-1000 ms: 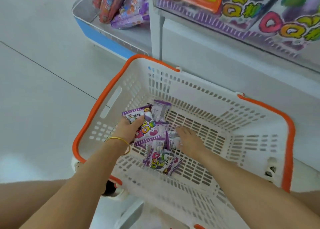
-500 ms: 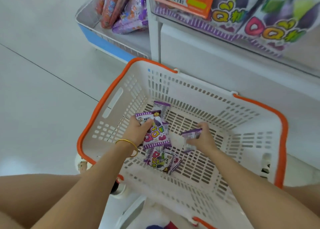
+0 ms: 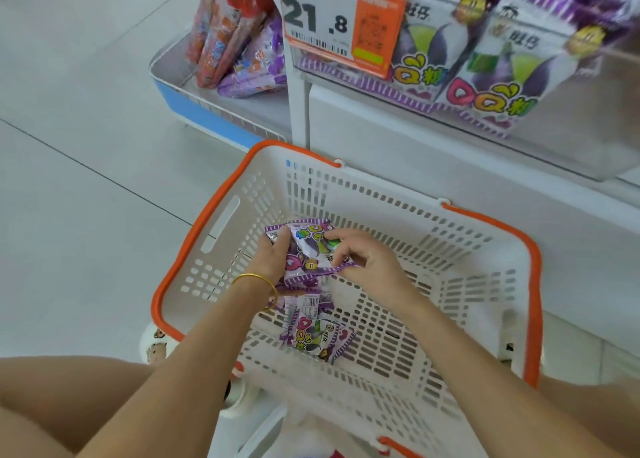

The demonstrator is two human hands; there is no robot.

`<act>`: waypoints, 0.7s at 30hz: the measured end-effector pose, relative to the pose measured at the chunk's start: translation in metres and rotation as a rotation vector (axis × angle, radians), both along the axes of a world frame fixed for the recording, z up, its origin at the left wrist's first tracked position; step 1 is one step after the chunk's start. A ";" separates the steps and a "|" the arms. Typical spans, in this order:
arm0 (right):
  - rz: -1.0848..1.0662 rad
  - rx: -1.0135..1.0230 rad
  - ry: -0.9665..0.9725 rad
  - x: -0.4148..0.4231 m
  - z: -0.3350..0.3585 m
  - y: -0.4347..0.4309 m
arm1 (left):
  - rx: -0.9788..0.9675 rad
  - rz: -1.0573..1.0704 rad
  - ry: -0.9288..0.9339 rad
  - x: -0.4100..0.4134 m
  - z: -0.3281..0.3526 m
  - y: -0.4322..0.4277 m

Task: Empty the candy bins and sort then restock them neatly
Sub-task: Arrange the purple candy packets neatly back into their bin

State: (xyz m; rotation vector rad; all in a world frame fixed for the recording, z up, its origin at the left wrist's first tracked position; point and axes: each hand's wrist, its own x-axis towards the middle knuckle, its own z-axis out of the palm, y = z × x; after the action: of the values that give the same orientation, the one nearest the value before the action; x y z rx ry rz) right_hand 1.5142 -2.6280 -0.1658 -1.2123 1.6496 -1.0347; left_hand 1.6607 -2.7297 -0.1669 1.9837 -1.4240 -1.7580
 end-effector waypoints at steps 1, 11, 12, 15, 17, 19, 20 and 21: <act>0.022 0.010 0.000 0.001 0.000 -0.001 | 0.042 0.012 0.020 0.001 0.001 -0.001; 0.002 0.043 -0.162 0.018 -0.002 -0.014 | 0.249 0.207 0.304 0.012 -0.025 -0.005; -0.011 0.046 -0.195 0.019 -0.001 -0.015 | 0.247 0.198 0.288 0.015 -0.041 -0.007; -0.133 0.061 -0.353 0.024 0.005 -0.018 | 0.093 0.192 0.213 0.012 -0.037 -0.005; -0.269 0.050 -0.324 0.028 0.008 -0.022 | -0.005 0.095 0.175 0.005 0.000 0.004; -0.345 0.054 -0.201 0.031 0.006 -0.024 | -0.088 0.044 0.168 0.001 0.010 0.008; -0.375 0.084 -0.170 0.031 0.006 -0.023 | -0.127 0.033 0.171 0.000 0.012 0.010; -0.404 0.137 -0.150 0.030 0.008 -0.023 | -0.146 0.025 0.172 0.000 0.012 0.011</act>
State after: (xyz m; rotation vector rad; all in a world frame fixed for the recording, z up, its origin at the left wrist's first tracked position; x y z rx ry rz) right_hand 1.5445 -2.6509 -0.1578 -0.7075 1.8528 -1.1999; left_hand 1.6603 -2.7184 -0.1550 1.7260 -1.4212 -1.7139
